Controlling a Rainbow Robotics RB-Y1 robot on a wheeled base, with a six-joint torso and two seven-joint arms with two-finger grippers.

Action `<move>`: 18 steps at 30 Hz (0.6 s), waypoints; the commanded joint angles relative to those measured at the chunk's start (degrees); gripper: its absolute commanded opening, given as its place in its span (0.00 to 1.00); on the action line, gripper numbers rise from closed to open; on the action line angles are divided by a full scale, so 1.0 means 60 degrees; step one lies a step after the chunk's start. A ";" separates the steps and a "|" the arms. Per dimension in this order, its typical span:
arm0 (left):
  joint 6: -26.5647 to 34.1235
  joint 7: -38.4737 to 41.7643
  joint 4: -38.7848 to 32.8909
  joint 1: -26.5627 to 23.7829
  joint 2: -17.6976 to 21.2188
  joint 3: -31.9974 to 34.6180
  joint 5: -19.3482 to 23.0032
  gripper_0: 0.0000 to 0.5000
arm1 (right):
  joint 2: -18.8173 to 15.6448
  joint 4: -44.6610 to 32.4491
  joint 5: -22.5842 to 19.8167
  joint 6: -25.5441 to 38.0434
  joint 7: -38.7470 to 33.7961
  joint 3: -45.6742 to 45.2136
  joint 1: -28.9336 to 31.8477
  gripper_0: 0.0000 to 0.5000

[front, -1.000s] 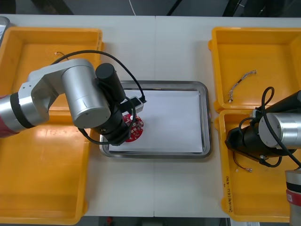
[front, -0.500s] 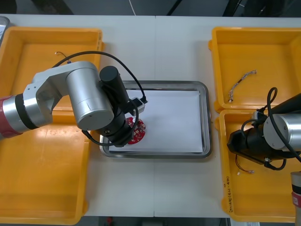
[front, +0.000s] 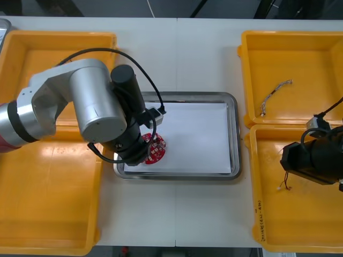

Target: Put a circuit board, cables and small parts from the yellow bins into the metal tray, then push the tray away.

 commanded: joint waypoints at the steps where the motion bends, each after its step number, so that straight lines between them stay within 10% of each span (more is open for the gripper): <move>1: 0.0623 0.0771 -0.0392 -0.0403 0.0471 0.1262 0.0475 1.00 | -0.0723 -0.0919 -0.0608 0.0074 -0.0295 -0.0695 0.0150 0.00; 18: 0.2175 0.0830 0.0296 -0.0403 0.1394 0.3884 0.0739 1.00 | -0.3154 -0.2208 -0.2791 0.0074 -0.0221 -0.1926 0.0311 0.00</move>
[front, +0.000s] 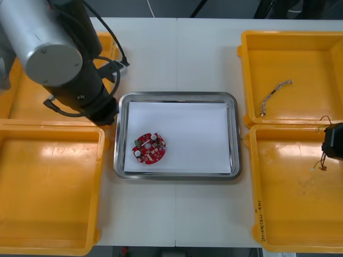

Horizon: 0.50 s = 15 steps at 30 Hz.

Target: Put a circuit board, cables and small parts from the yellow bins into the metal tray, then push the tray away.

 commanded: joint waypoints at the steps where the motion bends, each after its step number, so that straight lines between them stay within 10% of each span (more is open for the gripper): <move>1: 0.0178 0.0842 0.0440 -0.0394 0.0519 0.0888 0.0103 1.00 | -0.0948 -0.0725 -0.0294 0.0062 -0.0207 -0.0348 0.0279 0.00; 15: 0.0061 0.0491 0.2608 -0.0409 0.0505 0.2397 -0.1039 1.00 | -0.2808 -0.1473 -0.2740 0.0062 0.0101 0.0253 -0.0673 0.00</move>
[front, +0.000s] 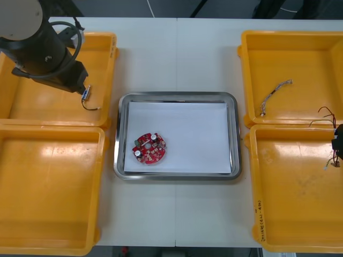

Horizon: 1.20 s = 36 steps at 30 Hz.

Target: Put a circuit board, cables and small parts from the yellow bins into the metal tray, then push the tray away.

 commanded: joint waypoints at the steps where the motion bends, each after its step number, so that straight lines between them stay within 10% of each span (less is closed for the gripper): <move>1: -0.0189 0.0475 0.0607 -0.0404 0.0330 0.0701 -0.0416 1.00 | -0.0880 -0.0395 -0.0631 0.0048 0.0128 0.0389 -0.0759 0.00; 25: -0.1566 0.0475 0.3302 -0.1400 -0.0622 0.1463 -0.1500 1.00 | -0.1290 -0.0219 -0.0983 0.0048 0.0685 0.5970 -0.5857 0.00; 36: -0.2225 0.0651 0.4386 -0.1532 -0.1413 0.1448 -0.1881 1.00 | 0.0438 0.1304 -0.0045 0.0048 0.1769 0.8256 -0.8098 0.00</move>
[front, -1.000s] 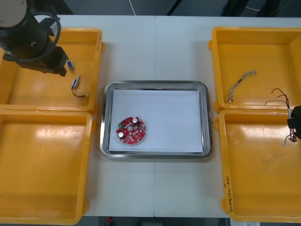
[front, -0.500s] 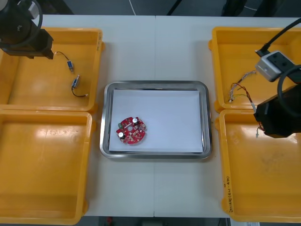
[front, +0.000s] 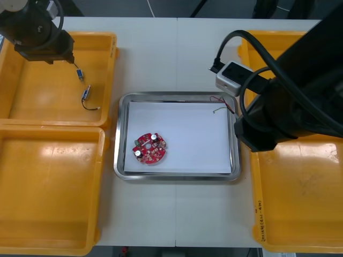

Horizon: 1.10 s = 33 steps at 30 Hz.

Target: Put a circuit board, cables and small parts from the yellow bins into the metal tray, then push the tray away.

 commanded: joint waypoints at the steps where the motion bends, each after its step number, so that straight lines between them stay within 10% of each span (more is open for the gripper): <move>1: -0.0531 0.0666 0.0741 -0.0670 -0.0519 0.0307 -0.0260 1.00 | 0.1070 0.0725 0.0652 0.0030 0.1898 0.0260 -0.0692 0.00; 17: -0.2392 0.0681 0.2689 -0.0934 -0.1500 0.0029 -0.1241 1.00 | 0.1744 0.1867 0.1736 0.0030 0.6014 0.1622 -0.0853 0.00; 33: -0.4076 0.0549 0.4256 -0.0934 -0.1867 -0.0704 -0.1578 1.00 | 0.2066 0.2995 0.3245 -0.1106 0.6629 0.3614 -0.0809 0.00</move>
